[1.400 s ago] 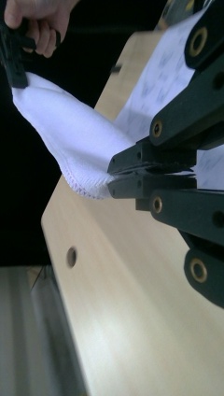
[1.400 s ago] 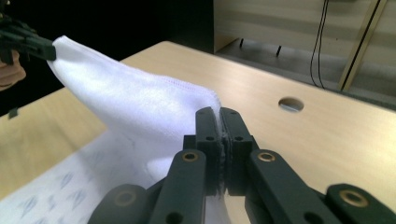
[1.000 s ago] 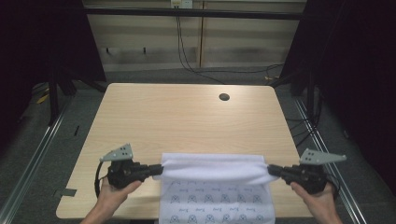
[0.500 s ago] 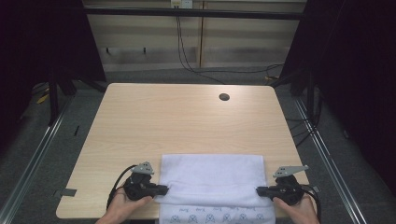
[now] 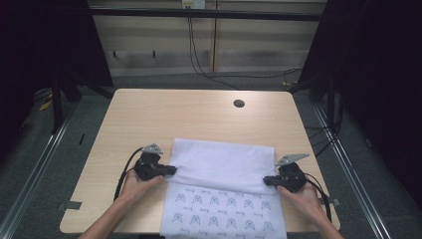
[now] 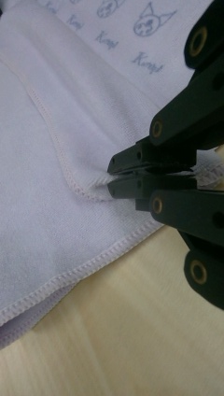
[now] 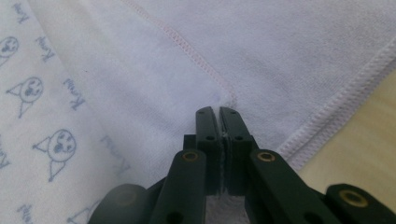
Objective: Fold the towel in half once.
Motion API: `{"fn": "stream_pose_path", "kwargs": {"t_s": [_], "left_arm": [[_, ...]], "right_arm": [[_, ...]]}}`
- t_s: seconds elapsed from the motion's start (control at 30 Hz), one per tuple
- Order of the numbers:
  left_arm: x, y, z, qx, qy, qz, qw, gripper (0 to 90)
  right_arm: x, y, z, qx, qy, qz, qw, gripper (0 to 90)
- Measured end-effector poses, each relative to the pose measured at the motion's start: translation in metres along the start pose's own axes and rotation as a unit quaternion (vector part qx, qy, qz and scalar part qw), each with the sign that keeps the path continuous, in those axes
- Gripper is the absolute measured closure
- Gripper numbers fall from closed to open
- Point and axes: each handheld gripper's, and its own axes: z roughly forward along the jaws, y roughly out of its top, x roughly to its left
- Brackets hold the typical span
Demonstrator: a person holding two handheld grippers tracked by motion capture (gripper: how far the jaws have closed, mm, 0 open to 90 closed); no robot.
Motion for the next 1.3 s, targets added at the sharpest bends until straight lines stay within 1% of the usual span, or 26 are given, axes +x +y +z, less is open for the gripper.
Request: {"fn": "stream_pose_path", "kwargs": {"t_s": [0.1, 0.13, 0.17, 0.23, 0.37, 0.4, 0.43, 0.5, 0.53, 0.57, 0.6, 0.67, 0.73, 0.77, 0.8, 0.87, 0.9, 0.93, 0.97, 1.0, 1.03, 1.07, 1.1, 1.17, 1.23, 1.3], "left_arm": [[0.013, 0.008, 0.003, -0.004, 0.017, -0.002, 0.9999, 87.6], [0.018, 0.012, 0.005, -0.006, 0.022, 0.0, 0.9997, 87.6], [0.023, 0.016, 0.007, -0.004, 0.026, 0.004, 0.9996, 87.6], [0.037, 0.025, 0.011, -0.011, 0.031, -0.01, 0.9994, 87.6], [0.058, 0.042, 0.022, -0.022, 0.058, -0.02, 0.9979, 87.6], [0.063, 0.046, 0.024, -0.022, 0.061, -0.018, 0.9977, 87.6], [0.067, 0.05, 0.026, -0.025, 0.069, -0.013, 0.9972, 87.7], [0.076, 0.055, 0.03, -0.032, 0.075, -0.017, 0.9965, 87.7], [0.076, 0.055, 0.03, -0.032, 0.075, -0.017, 0.9965, 87.7], [0.084, 0.058, 0.033, -0.044, 0.08, -0.029, 0.9954, 87.8], [0.088, 0.06, 0.034, -0.047, 0.084, -0.033, 0.9948, 87.8], [0.088, 0.065, 0.039, -0.055, 0.11, -0.023, 0.9922, 88.0], [0.091, 0.068, 0.043, -0.064, 0.119, -0.036, 0.9901, 88.2], [0.094, 0.069, 0.044, -0.065, 0.119, -0.036, 0.9902, 88.2], [0.096, 0.069, 0.045, -0.074, 0.113, -0.052, 0.9895, 88.2], [0.097, 0.068, 0.044, -0.077, 0.11, -0.056, 0.9894, 88.2], [0.097, 0.068, 0.042, -0.076, 0.109, -0.056, 0.9896, 88.2], [0.097, 0.069, 0.04, -0.075, 0.106, -0.057, 0.9899, 88.2], [0.096, 0.07, 0.038, -0.079, 0.102, -0.056, 0.99, 88.2], [0.094, 0.071, 0.033, -0.088, 0.095, -0.056, 0.99, 88.2], [0.092, 0.072, 0.028, -0.106, 0.08, -0.062, 0.9892, 88.1], [0.089, 0.074, 0.022, -0.116, 0.069, -0.058, 0.9892, 88.1], [0.086, 0.077, 0.015, -0.124, 0.066, -0.052, 0.9887, 88.1], [0.079, 0.08, -0.001, -0.165, 0.046, -0.064, 0.9831, 88.1], [0.069, 0.087, -0.016, -0.184, 0.04, -0.051, 0.9809, 88.1], [0.057, 0.093, -0.031, -0.185, 0.04, -0.026, 0.9815, 88.1]], "right_arm": [[-0.01, 0.014, 0.01, -0.006, -0.008, 0.002, 0.9999, 88.0], [-0.013, 0.018, 0.014, -0.011, -0.008, 0.01, 0.9999, 88.0], [-0.018, 0.023, 0.018, -0.014, -0.01, 0.009, 0.9998, 88.0], [-0.027, 0.034, 0.025, -0.017, -0.014, 0.017, 0.9996, 88.0], [-0.043, 0.057, 0.04, -0.016, -0.031, 0.018, 0.9992, 88.0], [-0.048, 0.062, 0.044, -0.022, -0.041, 0.014, 0.9988, 88.0], [-0.054, 0.067, 0.048, -0.029, -0.041, 0.017, 0.9986, 88.0], [-0.072, 0.073, 0.057, -0.06, -0.037, 0.047, 0.9965, 88.0], [-0.078, 0.076, 0.061, -0.072, -0.036, 0.061, 0.9948, 88.0], [-0.083, 0.079, 0.065, -0.084, -0.039, 0.074, 0.993, 88.0], [-0.086, 0.082, 0.068, -0.089, -0.042, 0.081, 0.9918, 88.1], [-0.09, 0.091, 0.073, -0.086, -0.056, 0.081, 0.9914, 88.0], [-0.091, 0.099, 0.078, -0.083, -0.079, 0.077, 0.9904, 87.9], [-0.091, 0.101, 0.081, -0.089, -0.086, 0.08, 0.9891, 87.9], [-0.093, 0.102, 0.083, -0.097, -0.084, 0.093, 0.9874, 87.9], [-0.097, 0.106, 0.085, -0.097, -0.086, 0.103, 0.9861, 87.9], [-0.098, 0.108, 0.085, -0.094, -0.083, 0.104, 0.9867, 87.9], [-0.1, 0.109, 0.083, -0.089, -0.075, 0.106, 0.9875, 87.9], [-0.101, 0.11, 0.081, -0.095, -0.061, 0.115, 0.9869, 87.9], [-0.103, 0.11, 0.077, -0.11, -0.047, 0.118, 0.9857, 87.9], [-0.104, 0.111, 0.07, -0.127, -0.038, 0.117, 0.9842, 87.9], [-0.105, 0.114, 0.063, -0.136, -0.036, 0.112, 0.9837, 87.9], [-0.105, 0.117, 0.054, -0.143, -0.035, 0.105, 0.9835, 87.9], [-0.103, 0.125, 0.034, -0.157, -0.035, 0.091, 0.9828, 87.9], [-0.101, 0.134, 0.013, -0.175, -0.036, 0.074, 0.9811, 87.9], [-0.096, 0.141, -0.009, -0.196, -0.037, 0.058, 0.9782, 87.9]]}}
